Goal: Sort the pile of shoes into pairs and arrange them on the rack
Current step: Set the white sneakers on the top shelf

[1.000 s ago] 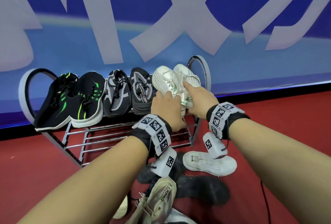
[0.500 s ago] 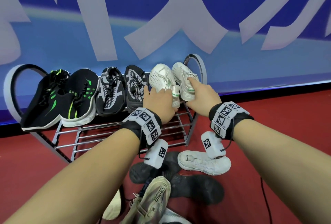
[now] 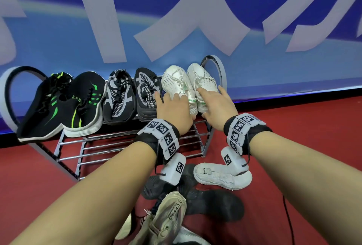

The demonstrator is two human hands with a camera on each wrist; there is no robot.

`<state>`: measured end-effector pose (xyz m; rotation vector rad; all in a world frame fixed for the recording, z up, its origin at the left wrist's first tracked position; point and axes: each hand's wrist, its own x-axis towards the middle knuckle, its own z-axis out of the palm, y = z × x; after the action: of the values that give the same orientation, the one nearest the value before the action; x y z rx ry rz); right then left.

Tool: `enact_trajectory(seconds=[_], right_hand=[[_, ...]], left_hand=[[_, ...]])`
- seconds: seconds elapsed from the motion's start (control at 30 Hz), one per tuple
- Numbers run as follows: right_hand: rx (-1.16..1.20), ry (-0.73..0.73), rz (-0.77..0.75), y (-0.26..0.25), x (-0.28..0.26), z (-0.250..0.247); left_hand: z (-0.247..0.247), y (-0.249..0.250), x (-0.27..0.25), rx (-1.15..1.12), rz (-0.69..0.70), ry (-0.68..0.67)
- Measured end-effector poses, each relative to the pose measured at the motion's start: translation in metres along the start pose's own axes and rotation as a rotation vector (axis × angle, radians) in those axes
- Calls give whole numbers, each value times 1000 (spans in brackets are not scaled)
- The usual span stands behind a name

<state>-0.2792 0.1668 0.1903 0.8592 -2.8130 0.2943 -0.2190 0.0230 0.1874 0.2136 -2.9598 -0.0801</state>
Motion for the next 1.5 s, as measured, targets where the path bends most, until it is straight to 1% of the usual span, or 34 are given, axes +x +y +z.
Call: enact_trajectory(seconds=[0.13, 0.27, 0.4, 0.5, 0.6, 0.67, 0.77, 0.9, 1.0, 1.07, 1.13, 1.2, 1.27, 1.33, 1.4, 1.5], right_hand=[[130, -21, 56, 0, 2, 2], [182, -25, 117, -2, 3, 6], [155, -20, 121, -1, 1, 4], [117, -32, 91, -5, -1, -1], [190, -36, 93, -8, -2, -3], [218, -36, 97, -8, -7, -5], [172, -39, 89, -6, -18, -13], [158, -75, 96, -10, -27, -25], [174, -81, 71, -27, -36, -32], [179, -113, 39, -43, -45, -33], [184, -147, 9, -61, -55, -31], [192, -150, -20, -76, -64, -30], [222, -129, -47, -88, -73, -30], [256, -130, -73, -98, -80, -25], [275, -164, -87, -111, -88, -17], [298, -234, -95, -131, -98, 1]], left_hand=[[3, -1, 2, 11, 12, 9], [5, -5, 2, 38, 35, 27], [9, -7, 1, 11, 36, 45], [11, -12, 3, -18, 3, 75], [13, -11, 1, 7, -21, 111], [12, -10, -3, 1, -9, 128], [7, -11, -11, -13, 21, 133], [-3, -8, -31, -50, 41, 100], [-12, -7, -48, -62, 70, 113], [-19, -10, -60, -67, 92, 100], [-28, -18, -69, -84, 110, 90], [-39, -28, -77, -104, 122, 99], [-48, -37, -88, -121, 112, 112], [-54, -41, -105, -110, 68, 106], [-54, -43, -123, -97, 22, 58], [-45, -55, -147, -78, -1, -44]])
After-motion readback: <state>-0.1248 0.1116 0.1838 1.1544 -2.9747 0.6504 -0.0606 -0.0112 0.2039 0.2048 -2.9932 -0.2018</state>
